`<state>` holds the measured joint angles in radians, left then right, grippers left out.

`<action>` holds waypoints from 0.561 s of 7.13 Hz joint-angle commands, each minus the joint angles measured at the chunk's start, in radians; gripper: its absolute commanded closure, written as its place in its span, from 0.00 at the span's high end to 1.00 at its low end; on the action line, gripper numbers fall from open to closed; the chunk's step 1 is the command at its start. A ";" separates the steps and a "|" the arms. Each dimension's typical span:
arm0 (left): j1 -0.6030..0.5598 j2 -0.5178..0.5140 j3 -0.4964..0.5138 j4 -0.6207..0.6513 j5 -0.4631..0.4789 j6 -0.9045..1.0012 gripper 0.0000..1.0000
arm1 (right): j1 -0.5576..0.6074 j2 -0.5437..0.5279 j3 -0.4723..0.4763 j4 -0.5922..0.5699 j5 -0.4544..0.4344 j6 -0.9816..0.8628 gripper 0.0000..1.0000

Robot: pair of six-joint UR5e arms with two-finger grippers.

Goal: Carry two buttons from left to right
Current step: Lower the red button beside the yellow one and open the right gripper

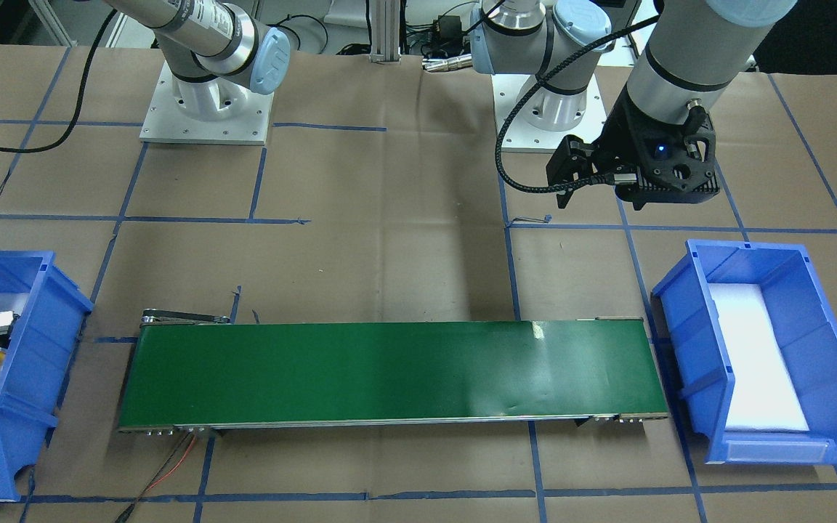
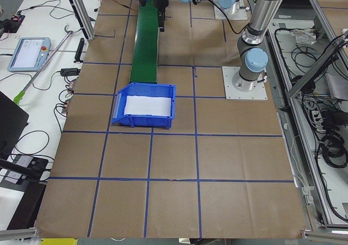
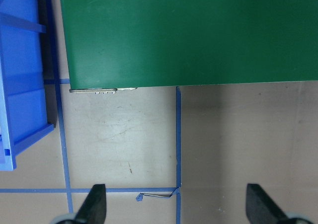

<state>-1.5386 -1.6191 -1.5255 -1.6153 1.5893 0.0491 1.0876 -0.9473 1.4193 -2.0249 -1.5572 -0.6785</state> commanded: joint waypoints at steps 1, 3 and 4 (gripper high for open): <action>0.000 -0.001 0.001 0.000 0.000 0.000 1.00 | 0.002 -0.019 -0.017 0.006 0.002 0.005 1.00; 0.000 -0.001 0.001 0.000 0.001 0.000 1.00 | 0.009 -0.127 -0.101 0.197 0.005 0.058 1.00; 0.000 0.001 0.001 0.000 0.000 0.000 1.00 | 0.014 -0.207 -0.141 0.259 0.006 0.113 1.00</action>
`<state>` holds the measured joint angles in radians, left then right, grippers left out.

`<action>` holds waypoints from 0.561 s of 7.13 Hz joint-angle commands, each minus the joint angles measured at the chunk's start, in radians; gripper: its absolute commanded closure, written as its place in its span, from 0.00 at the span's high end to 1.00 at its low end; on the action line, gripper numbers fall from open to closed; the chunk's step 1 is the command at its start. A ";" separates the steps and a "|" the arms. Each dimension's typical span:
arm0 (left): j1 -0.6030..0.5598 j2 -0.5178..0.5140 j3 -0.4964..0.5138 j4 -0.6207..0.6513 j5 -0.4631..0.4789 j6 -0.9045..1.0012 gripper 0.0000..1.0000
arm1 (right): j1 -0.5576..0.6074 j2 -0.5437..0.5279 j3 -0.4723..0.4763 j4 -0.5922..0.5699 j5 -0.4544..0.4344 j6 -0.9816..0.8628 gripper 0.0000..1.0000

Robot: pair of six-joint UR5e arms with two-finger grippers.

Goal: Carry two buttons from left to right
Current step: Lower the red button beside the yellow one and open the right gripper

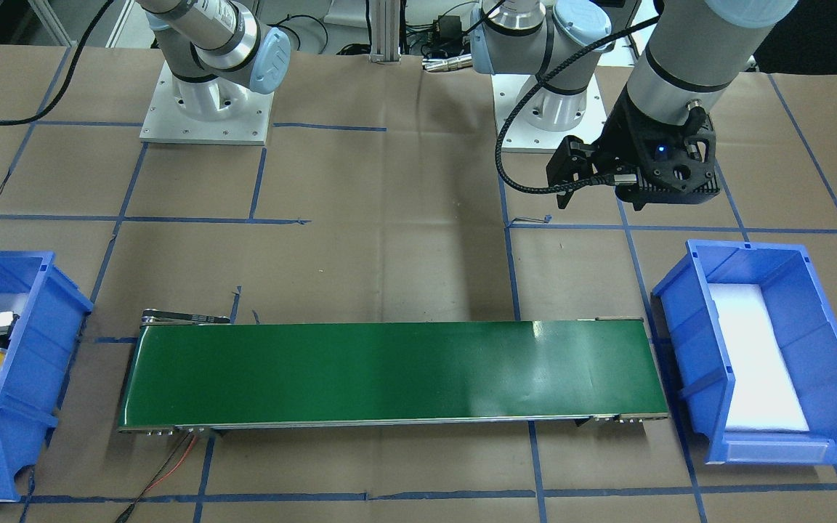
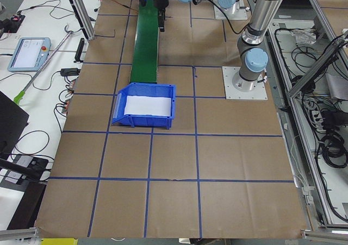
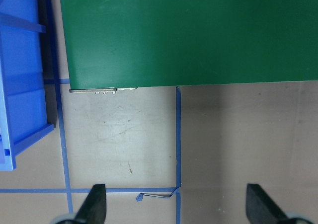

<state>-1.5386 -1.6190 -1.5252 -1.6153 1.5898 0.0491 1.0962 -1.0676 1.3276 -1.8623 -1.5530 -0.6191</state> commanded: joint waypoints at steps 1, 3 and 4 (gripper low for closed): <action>0.000 -0.001 0.000 0.000 -0.001 0.000 1.00 | 0.023 -0.174 -0.056 0.100 -0.001 0.085 1.00; 0.000 -0.001 0.000 0.000 -0.001 0.000 1.00 | 0.126 -0.308 -0.033 0.269 0.063 0.099 1.00; 0.000 0.001 0.000 0.000 -0.001 0.000 1.00 | 0.193 -0.363 -0.027 0.320 0.051 0.192 1.00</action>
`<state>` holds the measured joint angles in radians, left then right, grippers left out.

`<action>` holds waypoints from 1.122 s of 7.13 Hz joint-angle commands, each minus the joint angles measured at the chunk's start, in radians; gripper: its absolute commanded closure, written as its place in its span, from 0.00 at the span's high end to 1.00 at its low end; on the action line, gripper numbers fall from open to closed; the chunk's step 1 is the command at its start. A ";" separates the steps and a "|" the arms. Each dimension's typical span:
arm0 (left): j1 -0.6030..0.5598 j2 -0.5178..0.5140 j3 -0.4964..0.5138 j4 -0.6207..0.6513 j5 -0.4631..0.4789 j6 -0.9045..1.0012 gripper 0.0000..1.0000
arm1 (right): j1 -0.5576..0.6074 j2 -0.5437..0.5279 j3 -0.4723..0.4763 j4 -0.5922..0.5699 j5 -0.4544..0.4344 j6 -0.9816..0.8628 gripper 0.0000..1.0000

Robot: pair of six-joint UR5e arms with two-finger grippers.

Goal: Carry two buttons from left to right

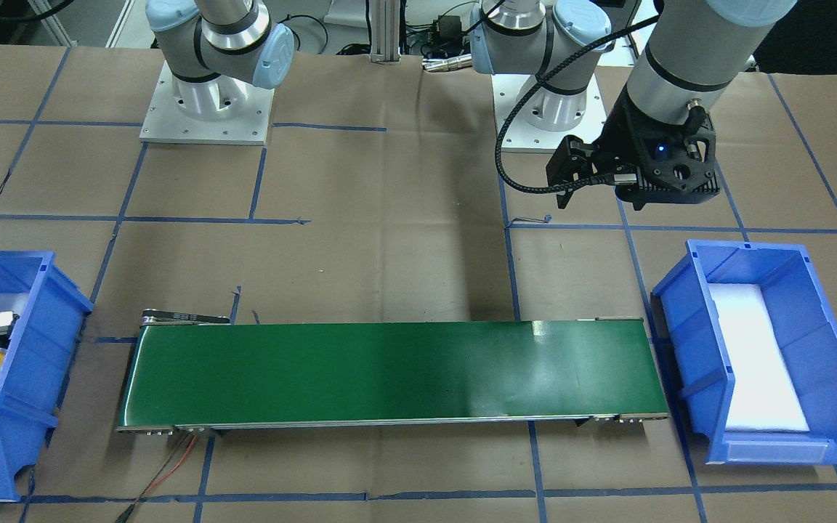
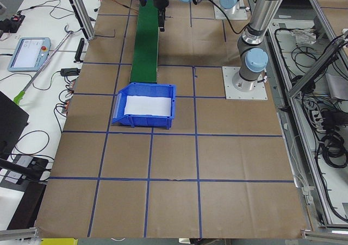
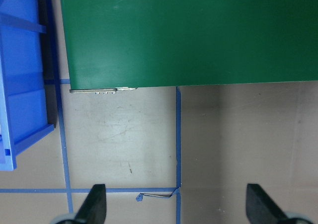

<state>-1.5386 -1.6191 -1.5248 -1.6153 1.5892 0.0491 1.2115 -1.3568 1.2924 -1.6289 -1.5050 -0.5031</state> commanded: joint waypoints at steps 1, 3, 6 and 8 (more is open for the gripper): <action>0.000 0.001 0.000 0.000 0.000 0.000 1.00 | 0.139 -0.097 0.022 0.108 -0.001 0.306 1.00; 0.000 0.002 0.000 0.000 0.000 -0.002 1.00 | 0.285 -0.187 0.117 0.123 -0.018 0.534 1.00; 0.000 0.001 0.000 0.000 0.000 -0.002 1.00 | 0.321 -0.301 0.329 0.055 -0.015 0.594 1.00; 0.000 0.001 0.000 0.000 0.000 -0.002 1.00 | 0.330 -0.300 0.331 0.024 -0.035 0.590 1.00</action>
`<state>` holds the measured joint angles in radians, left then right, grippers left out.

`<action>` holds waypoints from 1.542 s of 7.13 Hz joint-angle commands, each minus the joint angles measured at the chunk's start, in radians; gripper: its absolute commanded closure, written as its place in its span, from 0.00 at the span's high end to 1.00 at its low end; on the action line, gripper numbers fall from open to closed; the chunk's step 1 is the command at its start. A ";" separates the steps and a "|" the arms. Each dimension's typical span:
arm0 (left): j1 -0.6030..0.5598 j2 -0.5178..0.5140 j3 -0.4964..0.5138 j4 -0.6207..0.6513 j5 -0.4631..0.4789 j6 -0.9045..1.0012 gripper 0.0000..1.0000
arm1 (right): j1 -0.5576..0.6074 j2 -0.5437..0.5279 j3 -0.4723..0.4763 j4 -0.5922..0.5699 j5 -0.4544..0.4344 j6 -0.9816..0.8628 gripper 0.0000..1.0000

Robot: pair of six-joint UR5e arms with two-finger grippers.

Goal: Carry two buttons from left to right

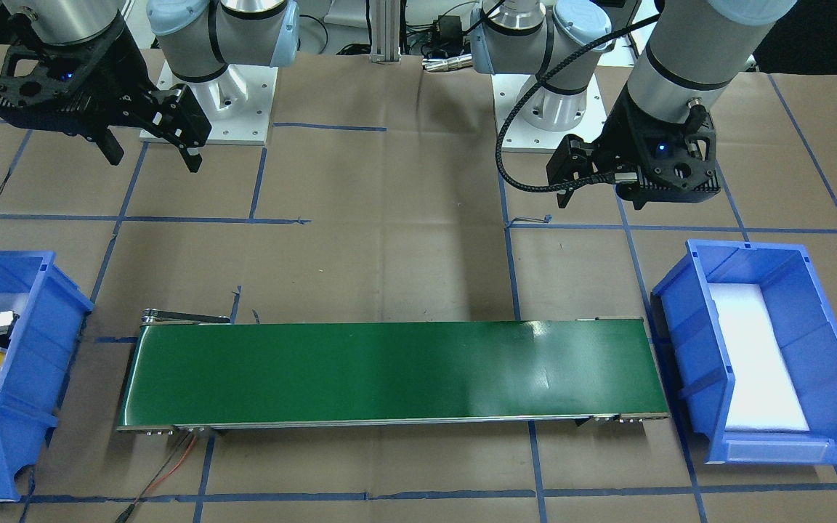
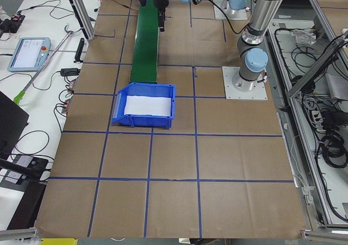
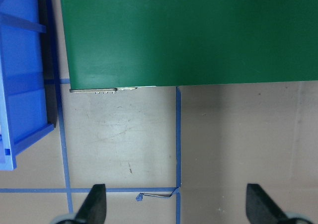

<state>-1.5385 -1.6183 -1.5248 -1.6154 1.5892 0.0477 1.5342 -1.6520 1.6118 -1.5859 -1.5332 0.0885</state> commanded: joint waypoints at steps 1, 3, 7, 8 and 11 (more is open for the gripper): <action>0.000 -0.002 0.000 0.000 0.000 0.001 1.00 | 0.032 -0.002 0.011 -0.023 -0.008 0.000 1.00; 0.000 -0.002 0.000 0.000 0.000 0.001 1.00 | 0.043 0.003 0.013 -0.023 -0.008 -0.003 1.00; -0.002 0.000 0.000 0.000 0.000 0.000 1.00 | 0.043 0.005 0.014 -0.025 -0.008 -0.004 1.00; 0.000 0.000 0.000 0.000 0.000 0.001 1.00 | 0.043 0.006 0.011 -0.026 -0.008 -0.004 1.00; 0.000 0.000 0.000 0.000 0.000 0.001 1.00 | 0.043 0.008 0.010 -0.040 -0.008 -0.006 1.00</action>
<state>-1.5386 -1.6184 -1.5248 -1.6153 1.5892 0.0490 1.5769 -1.6450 1.6233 -1.6235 -1.5416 0.0830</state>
